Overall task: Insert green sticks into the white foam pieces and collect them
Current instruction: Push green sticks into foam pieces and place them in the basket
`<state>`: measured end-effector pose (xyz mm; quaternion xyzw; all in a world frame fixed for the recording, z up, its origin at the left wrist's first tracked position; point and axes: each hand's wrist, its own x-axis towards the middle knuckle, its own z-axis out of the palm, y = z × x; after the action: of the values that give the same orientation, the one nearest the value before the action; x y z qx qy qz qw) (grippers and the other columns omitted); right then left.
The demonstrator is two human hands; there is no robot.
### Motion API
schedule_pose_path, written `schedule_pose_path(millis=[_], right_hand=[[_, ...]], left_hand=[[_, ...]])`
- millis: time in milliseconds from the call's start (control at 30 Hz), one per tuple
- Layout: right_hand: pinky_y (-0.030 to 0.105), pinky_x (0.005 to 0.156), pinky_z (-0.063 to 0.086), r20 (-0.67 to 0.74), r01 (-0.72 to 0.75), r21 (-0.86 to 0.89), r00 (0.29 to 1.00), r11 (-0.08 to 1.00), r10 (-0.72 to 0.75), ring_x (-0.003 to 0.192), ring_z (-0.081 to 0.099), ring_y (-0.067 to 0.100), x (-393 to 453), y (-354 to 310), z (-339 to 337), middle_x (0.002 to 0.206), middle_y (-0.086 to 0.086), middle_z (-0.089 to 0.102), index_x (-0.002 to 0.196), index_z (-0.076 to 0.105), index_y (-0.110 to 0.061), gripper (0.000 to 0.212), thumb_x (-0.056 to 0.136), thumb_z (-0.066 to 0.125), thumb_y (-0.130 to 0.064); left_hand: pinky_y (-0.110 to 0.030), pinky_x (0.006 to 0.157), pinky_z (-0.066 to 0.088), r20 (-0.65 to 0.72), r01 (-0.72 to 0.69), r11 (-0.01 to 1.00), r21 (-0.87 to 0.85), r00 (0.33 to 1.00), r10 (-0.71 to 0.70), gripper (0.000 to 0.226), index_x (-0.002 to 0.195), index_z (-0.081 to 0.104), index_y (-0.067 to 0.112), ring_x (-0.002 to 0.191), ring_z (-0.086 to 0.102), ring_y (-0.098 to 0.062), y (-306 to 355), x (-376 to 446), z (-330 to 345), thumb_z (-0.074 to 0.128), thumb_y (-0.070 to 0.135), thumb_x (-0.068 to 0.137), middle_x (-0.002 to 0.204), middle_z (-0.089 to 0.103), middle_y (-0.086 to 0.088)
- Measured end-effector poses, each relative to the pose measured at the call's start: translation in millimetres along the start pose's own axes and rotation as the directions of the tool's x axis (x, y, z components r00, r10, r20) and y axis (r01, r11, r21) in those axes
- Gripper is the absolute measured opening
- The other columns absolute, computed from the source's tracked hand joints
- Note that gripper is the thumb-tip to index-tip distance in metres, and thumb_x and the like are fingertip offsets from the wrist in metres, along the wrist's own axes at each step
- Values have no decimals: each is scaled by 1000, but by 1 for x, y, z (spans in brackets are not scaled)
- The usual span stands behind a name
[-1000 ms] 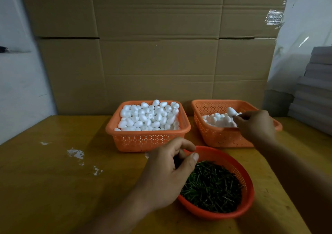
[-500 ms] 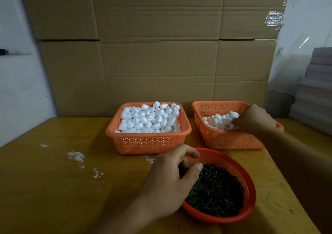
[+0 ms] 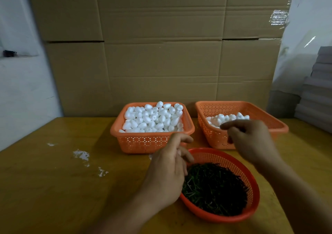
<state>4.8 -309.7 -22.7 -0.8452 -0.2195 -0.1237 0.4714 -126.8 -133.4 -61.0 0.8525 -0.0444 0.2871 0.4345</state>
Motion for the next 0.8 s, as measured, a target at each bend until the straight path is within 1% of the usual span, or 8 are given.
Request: schedule_pose_path(millis=[167, 300, 367, 500, 567, 633, 700, 800], right_hand=[[15, 40, 38, 222, 81, -58, 973, 995, -66, 42, 56, 5, -28, -12, 14, 71, -4, 73, 99, 76, -27, 32, 94, 54, -4], [15, 42, 36, 230, 159, -142, 965, 977, -124, 44, 56, 4, -33, -13, 22, 63, -7, 68, 98, 77, -26, 26, 93, 57, -11], [13, 44, 31, 218, 173, -165, 967, 971, -135, 45, 54, -2, -35, -13, 25, 59, -15, 62, 99, 77, -27, 22, 92, 59, -15], [21, 51, 38, 181, 208, -167, 967, 964, -178, 48, 53, 0, -38, -14, 28, 59, -17, 62, 96, 78, -28, 18, 92, 61, -22], [28, 50, 42, 163, 217, -167, 968, 962, -190, 47, 53, 2, -39, -14, 29, 61, -16, 65, 97, 77, -29, 17, 93, 61, -26], [28, 49, 42, 145, 215, -156, 970, 964, -193, 46, 54, 3, -39, -14, 28, 57, -17, 63, 97, 77, -29, 16, 93, 62, -27], [27, 49, 40, 135, 213, -148, 972, 966, -194, 46, 54, 3, -39, -14, 29, 54, -17, 62, 97, 77, -29, 15, 93, 63, -27], [26, 50, 38, 133, 216, -152, 971, 964, -197, 44, 51, 2, -39, -14, 30, 55, -17, 61, 96, 77, -29, 14, 92, 63, -28]], left_hand=[[-22, 61, 49, -76, 65, 998, -7, 995, -66, 52, 100, 57, 35, 66, 58, -4, -11, 14, -18, 36, -12, 93, 89, 65, 13], [-27, 68, 53, -211, 155, 988, -22, 965, -156, 49, 86, 61, 29, 68, 60, -3, -24, 43, -44, 39, -14, 87, 81, 68, 9], [-37, 77, 56, -228, 227, 973, 34, 950, -214, 38, 82, 61, 28, 76, 66, -13, -33, 66, -60, 48, -7, 89, 83, 70, 5], [-45, 80, 57, -79, 316, 877, 362, 948, -309, 14, 85, 68, 15, 82, 68, -23, -53, 113, -85, 56, 10, 91, 90, 72, -7], [-37, 67, 56, 20, 319, 793, 518, 923, -385, 13, 90, 71, 9, 80, 68, -24, -60, 131, -88, 59, 15, 92, 89, 73, -10], [-25, 57, 51, 128, 333, 716, 613, 853, -507, 15, 97, 72, 12, 78, 69, -21, -65, 142, -89, 65, 24, 93, 93, 74, -8], [-25, 62, 52, 217, 291, 642, 709, 776, -593, 21, 104, 72, 14, 80, 69, -19, -70, 150, -88, 69, 31, 91, 100, 74, -8], [-27, 68, 55, 260, 179, 532, 827, 718, -646, 23, 108, 73, 22, 86, 67, -13, -79, 157, -84, 71, 35, 88, 104, 70, -1]])
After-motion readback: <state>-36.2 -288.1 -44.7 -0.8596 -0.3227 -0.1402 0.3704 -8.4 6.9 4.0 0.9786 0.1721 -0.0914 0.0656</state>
